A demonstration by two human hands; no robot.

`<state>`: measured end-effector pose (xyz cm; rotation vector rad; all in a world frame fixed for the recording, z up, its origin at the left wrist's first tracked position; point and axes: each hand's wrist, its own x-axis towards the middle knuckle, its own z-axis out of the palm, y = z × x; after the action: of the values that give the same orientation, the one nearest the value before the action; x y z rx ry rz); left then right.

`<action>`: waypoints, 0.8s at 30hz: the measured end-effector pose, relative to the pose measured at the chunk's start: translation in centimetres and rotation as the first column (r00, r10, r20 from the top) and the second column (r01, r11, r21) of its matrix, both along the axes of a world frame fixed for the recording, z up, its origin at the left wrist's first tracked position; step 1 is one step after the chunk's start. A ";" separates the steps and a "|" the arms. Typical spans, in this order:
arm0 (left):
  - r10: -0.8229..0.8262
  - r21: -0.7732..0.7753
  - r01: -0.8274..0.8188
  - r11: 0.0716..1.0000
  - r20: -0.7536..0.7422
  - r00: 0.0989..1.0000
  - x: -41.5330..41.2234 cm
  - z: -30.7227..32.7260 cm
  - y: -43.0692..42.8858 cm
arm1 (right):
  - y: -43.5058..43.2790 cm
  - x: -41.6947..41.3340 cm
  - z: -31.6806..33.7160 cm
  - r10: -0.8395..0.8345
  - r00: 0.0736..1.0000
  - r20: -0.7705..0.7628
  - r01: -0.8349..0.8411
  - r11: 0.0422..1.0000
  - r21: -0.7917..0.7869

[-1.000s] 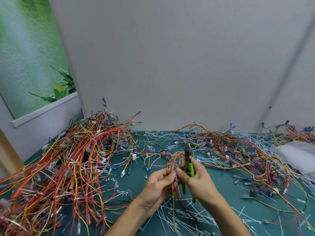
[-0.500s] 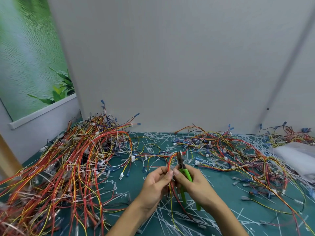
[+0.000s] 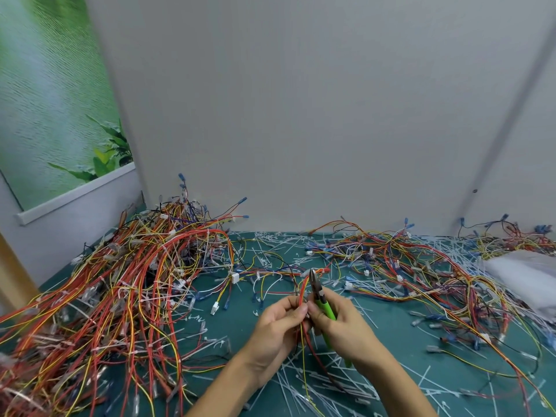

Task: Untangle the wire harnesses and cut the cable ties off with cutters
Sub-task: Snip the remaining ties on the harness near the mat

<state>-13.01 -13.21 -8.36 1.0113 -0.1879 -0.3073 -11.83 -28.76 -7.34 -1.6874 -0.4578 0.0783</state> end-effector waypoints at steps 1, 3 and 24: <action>-0.004 -0.015 0.004 1.000 -0.005 1.000 0.0 0.0 0.0 | 0.0 0.0 0.0 0.004 1.000 -0.004 -0.004 1.000 0.010; -0.008 -0.040 0.007 0.999 -0.026 1.000 0.1 0.0 0.0 | 0.0 0.0 0.0 0.017 1.000 -0.018 -0.016 0.999 0.036; 0.133 -0.098 -0.130 0.987 0.023 0.991 0.8 0.6 1.2 | -1.9 0.9 2.0 0.107 0.762 -0.639 0.334 0.780 0.529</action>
<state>-12.18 -12.02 -7.80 0.9288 -0.1601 -0.1614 -10.90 -30.65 -5.30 -0.9282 0.1607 0.3648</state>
